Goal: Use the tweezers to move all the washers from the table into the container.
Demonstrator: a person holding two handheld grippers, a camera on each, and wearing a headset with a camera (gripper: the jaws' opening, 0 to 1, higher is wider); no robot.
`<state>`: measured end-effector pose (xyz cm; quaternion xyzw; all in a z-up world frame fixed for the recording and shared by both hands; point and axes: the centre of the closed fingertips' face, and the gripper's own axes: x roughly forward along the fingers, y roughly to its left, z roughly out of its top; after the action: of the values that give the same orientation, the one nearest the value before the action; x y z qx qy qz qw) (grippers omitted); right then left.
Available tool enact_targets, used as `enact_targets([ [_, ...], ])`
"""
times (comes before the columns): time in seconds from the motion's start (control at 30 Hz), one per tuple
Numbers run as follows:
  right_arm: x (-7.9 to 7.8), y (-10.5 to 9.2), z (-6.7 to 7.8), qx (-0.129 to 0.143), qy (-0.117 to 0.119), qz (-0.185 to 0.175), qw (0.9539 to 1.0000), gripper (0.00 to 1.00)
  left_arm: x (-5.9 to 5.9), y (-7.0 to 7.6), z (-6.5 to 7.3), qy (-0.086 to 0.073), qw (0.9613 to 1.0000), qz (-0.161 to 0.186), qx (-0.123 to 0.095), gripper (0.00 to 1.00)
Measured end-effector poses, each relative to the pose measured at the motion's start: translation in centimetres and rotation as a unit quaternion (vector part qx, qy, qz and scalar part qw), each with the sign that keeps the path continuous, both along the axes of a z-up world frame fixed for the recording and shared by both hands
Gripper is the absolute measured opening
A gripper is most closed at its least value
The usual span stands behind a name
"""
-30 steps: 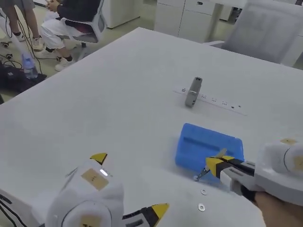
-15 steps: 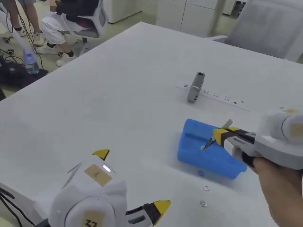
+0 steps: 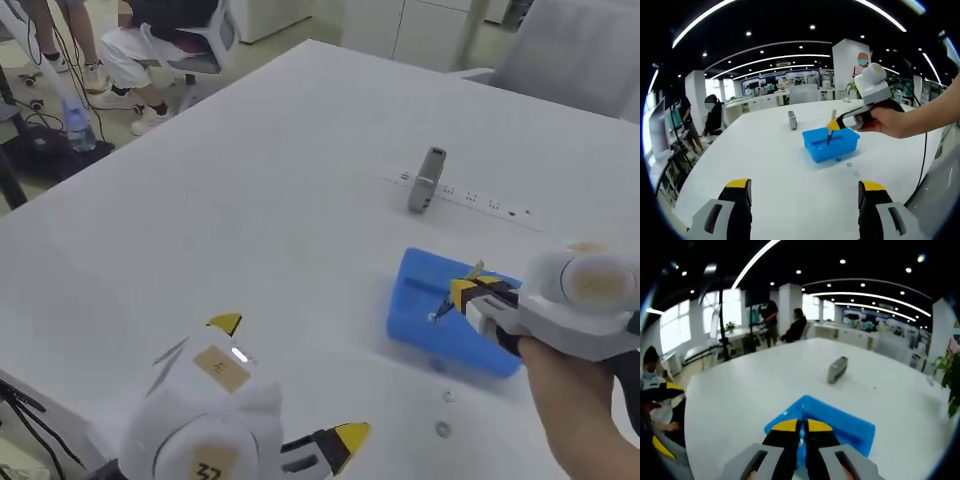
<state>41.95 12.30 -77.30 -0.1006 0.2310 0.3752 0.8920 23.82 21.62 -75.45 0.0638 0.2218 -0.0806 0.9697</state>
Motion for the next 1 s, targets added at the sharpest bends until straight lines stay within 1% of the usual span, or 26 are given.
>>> enact_targets([
  [0.07,0.0,0.2,-0.4,-0.003,0.005,0.002,1.0,0.01,0.0,0.0,0.0,-0.001,1.0,0.0,0.001,0.89],
  [0.17,0.1,0.2,-1.0,-0.014,0.003,0.004,0.9999,0.01,0.0,0.1,-0.1,0.004,1.0,0.001,0.005,0.88],
  [0.23,0.1,0.2,-1.3,-0.015,0.003,0.005,0.9999,0.01,0.0,0.2,0.0,0.002,1.0,0.004,0.005,0.88],
  [0.3,-0.1,0.2,-1.3,-0.016,0.004,0.004,0.9999,0.01,0.0,0.3,-0.1,0.003,1.0,0.005,0.005,0.87],
  [0.43,-0.4,0.3,-2.3,-0.02,0.007,0.007,0.9998,0.01,-0.1,0.3,-0.1,0.004,1.0,0.006,0.006,0.86],
  [0.47,-0.4,0.3,-2.0,-0.017,0.001,0.006,0.9998,0.01,-0.1,0.3,-0.1,0.005,1.0,0.006,0.006,0.86],
  [0.5,-0.3,0.4,-1.9,-0.017,-0.001,0.005,0.9998,0.01,-0.1,0.3,-0.1,0.006,0.9999,0.005,0.006,0.86],
  [0.63,-0.3,0.3,-2.0,-0.019,0.002,0.008,0.9998,0.01,-0.1,0.3,-0.1,0.007,0.9999,0.006,0.007,0.86],
  [0.8,-0.4,0.5,-2.0,-0.023,-0.001,0.013,0.9996,0.01,-0.2,0.3,-0.2,0.008,0.9999,0.005,0.009,0.86],
  [0.87,-0.2,0.4,-2.0,-0.019,0.005,0.009,0.9998,0.02,-0.2,0.3,-0.2,0.008,0.9999,0.004,0.009,0.85],
  [0.93,-0.1,0.3,-1.9,-0.014,0.022,0.0,0.9997,0.02,-0.2,0.3,-0.2,0.008,0.9999,0.004,0.009,0.85],
  [0.97,0.0,0.2,-1.8,-0.013,0.022,0.0,0.9997,0.02,-0.2,0.3,-0.2,0.008,0.9999,0.004,0.009,0.85],
  [1.0,0.0,0.1,-1.4,-0.005,0.019,-0.003,0.9998,0.02,-0.2,0.2,-0.2,0.009,0.9999,0.003,0.008,0.85],
])
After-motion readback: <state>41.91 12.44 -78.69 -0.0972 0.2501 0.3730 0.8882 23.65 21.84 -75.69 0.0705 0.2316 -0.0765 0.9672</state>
